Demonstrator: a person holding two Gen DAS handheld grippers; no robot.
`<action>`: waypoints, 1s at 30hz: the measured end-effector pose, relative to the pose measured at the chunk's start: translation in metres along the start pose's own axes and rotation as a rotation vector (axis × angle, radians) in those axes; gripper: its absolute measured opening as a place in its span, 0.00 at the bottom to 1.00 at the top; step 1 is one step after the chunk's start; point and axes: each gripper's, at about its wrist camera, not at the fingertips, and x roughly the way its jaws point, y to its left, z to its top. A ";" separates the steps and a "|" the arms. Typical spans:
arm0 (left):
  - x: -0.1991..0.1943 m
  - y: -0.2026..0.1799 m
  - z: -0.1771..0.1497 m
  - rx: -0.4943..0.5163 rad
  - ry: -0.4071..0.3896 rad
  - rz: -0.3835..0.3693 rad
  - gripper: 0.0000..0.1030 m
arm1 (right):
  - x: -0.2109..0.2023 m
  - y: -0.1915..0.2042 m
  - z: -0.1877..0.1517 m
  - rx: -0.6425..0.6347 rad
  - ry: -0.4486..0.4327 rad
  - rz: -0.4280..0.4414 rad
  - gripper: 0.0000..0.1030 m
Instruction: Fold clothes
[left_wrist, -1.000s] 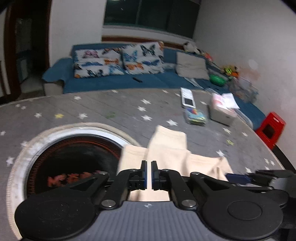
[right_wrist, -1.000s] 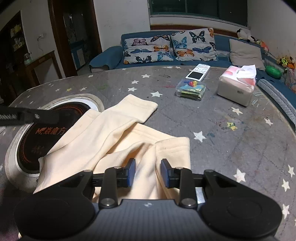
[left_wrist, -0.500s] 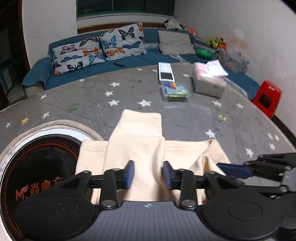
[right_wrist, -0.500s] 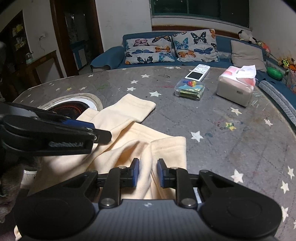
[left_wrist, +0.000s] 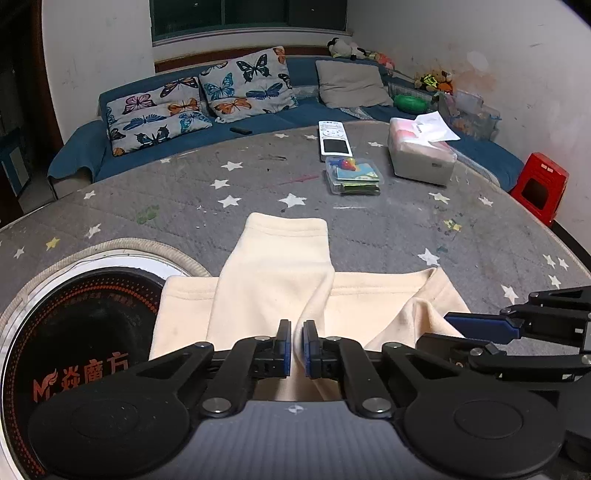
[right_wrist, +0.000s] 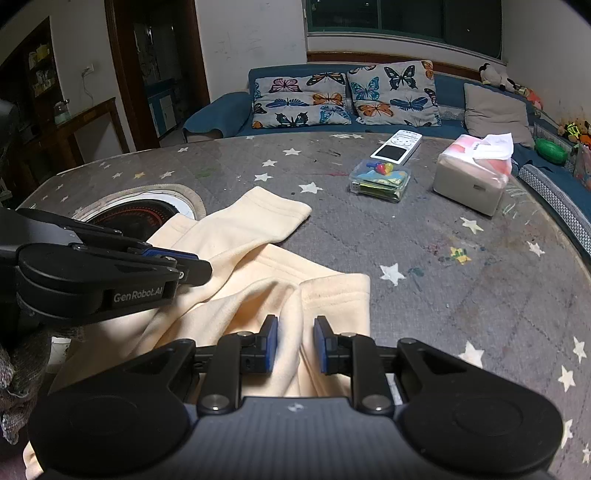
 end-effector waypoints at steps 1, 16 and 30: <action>0.000 0.000 0.000 -0.001 -0.001 0.000 0.06 | 0.000 0.000 0.000 0.000 0.000 -0.001 0.20; -0.007 0.005 -0.001 -0.010 -0.022 0.007 0.04 | 0.001 0.004 0.003 -0.025 0.001 -0.015 0.21; -0.013 0.020 -0.004 -0.046 -0.025 0.022 0.03 | 0.002 0.027 0.007 -0.135 0.013 -0.105 0.27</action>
